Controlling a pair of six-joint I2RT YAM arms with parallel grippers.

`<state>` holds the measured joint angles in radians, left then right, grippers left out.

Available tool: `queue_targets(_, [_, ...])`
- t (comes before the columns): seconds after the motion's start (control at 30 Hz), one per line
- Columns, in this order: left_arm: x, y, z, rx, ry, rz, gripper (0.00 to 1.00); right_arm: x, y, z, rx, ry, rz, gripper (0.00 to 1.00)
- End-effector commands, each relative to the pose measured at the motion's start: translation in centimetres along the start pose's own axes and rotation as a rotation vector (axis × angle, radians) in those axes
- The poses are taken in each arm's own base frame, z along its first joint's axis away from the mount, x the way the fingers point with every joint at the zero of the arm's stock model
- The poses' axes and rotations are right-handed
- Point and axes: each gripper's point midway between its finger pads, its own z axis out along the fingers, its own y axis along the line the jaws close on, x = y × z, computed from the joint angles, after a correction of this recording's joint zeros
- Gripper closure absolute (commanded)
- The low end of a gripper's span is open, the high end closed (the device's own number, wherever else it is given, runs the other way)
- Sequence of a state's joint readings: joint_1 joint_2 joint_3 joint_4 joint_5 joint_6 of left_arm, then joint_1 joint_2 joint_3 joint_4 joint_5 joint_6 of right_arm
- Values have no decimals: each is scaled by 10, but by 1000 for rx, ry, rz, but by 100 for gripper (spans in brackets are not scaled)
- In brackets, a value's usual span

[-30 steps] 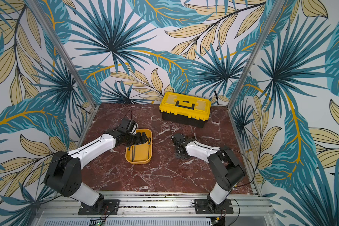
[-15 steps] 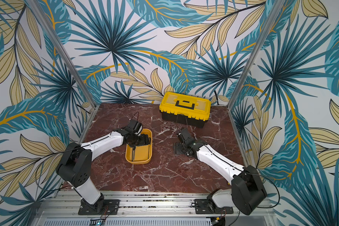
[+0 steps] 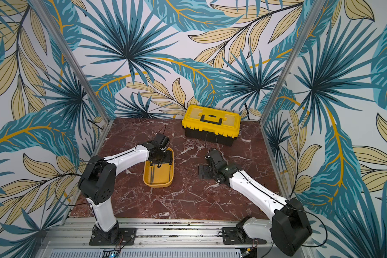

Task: Take the file tool out of the storage box
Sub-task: Pick up the file tool from the storage box.

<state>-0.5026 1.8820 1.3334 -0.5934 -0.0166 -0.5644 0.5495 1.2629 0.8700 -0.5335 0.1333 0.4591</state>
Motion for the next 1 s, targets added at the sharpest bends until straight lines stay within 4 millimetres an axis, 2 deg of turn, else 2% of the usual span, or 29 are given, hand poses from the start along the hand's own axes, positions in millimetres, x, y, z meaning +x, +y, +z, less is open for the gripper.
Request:
queue_targets(0.0, [-8,-3,0,-31,-9,21,38,12,-8,2,25,27,5,0])
queue_targets(0.37, [-14,-4,17,-80,-19,37,48,16,-12,5,40,32,12,1])
queue_targets(0.63, [-12,0,28,-108,-15,47,55,21,-14,8,38,34,13,1])
queue_targets(0.97, [-11,14,27,-188,-17,62,67,21,-14,7,38,29,12,1])
